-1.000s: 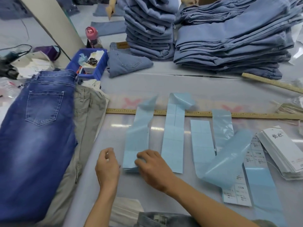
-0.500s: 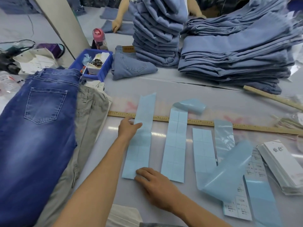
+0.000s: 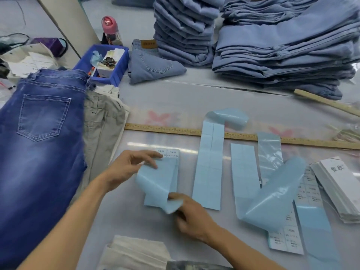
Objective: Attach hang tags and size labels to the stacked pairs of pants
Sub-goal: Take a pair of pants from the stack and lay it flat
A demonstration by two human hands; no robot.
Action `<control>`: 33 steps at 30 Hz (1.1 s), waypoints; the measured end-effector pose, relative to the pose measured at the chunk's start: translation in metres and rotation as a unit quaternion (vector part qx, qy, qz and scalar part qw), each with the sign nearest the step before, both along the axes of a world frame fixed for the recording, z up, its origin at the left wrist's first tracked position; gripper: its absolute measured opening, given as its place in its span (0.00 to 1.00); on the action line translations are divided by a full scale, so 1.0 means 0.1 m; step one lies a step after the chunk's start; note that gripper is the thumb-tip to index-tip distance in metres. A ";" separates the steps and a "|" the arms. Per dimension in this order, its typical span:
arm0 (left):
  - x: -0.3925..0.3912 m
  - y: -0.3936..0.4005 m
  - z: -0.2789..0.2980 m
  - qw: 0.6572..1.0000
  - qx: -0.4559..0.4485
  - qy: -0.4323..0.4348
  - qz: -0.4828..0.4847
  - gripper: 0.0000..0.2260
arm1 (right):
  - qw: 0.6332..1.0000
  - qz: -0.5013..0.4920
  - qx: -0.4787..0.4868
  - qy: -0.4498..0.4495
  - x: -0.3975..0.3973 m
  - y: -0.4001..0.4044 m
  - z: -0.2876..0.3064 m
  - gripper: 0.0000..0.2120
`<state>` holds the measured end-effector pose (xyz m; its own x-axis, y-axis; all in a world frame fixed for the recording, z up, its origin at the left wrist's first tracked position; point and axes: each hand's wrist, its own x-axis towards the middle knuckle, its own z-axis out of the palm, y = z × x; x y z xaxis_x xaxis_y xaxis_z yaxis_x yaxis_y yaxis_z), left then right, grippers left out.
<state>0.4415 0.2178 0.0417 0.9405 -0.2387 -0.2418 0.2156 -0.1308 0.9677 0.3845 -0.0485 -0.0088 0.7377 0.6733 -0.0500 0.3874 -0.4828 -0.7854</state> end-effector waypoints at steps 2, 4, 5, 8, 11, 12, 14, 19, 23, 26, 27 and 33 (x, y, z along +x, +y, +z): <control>-0.23 0.02 -0.10 0.997 0.073 -0.005 -0.022 0.13 | 0.995 -0.087 0.042 0.020 0.04 0.01 0.02 0.18; -0.41 0.00 -0.24 0.993 0.113 -0.015 -0.013 0.21 | 0.972 -0.210 0.096 0.051 0.08 0.02 0.03 0.17; -0.47 -0.02 -0.29 0.992 0.125 -0.028 -0.002 0.24 | 0.954 -0.261 0.117 0.092 0.11 0.03 0.05 0.18; -0.59 -0.10 -0.37 0.988 0.138 -0.061 0.036 0.30 | 0.896 -0.317 0.168 0.260 0.20 0.04 0.14 0.11; -0.69 -0.19 -0.40 0.983 0.162 -0.081 0.025 0.36 | 0.867 -0.333 0.173 0.327 0.24 0.10 0.22 0.08; -0.73 -0.21 -0.40 0.982 0.167 -0.081 0.019 0.37 | 0.869 -0.337 0.160 0.326 0.24 0.12 0.24 0.10; -0.80 -0.23 -0.40 0.984 0.159 -0.073 0.015 0.37 | 0.869 -0.335 0.134 0.337 0.25 0.18 0.27 0.14; -0.84 -0.26 -0.42 0.982 0.041 -0.042 0.179 0.28 | 0.888 -0.276 0.097 0.354 0.15 0.25 0.30 0.07; -0.64 -0.26 -0.39 0.946 0.132 -0.080 0.285 0.14 | 0.962 -0.139 -0.010 0.237 -0.02 0.25 0.36 0.12; -0.46 -0.29 -0.36 0.963 0.181 -0.074 0.183 0.11 | 0.982 0.028 -0.084 0.165 -0.15 0.21 0.46 0.12; -0.40 -0.30 -0.35 0.973 0.174 -0.044 0.148 0.09 | 0.981 0.070 -0.106 0.144 -0.20 0.19 0.50 0.11; -0.26 -0.24 -0.44 0.907 0.396 -0.080 -0.116 0.16 | 0.977 0.094 -0.126 0.143 -0.35 -0.03 0.70 0.07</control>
<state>0.4155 0.1937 -0.0022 0.9255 -0.2448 -0.2892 -0.0406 -0.8230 0.5667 0.3496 -0.0517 0.0609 0.5330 0.7360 -0.4174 0.2700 -0.6155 -0.7405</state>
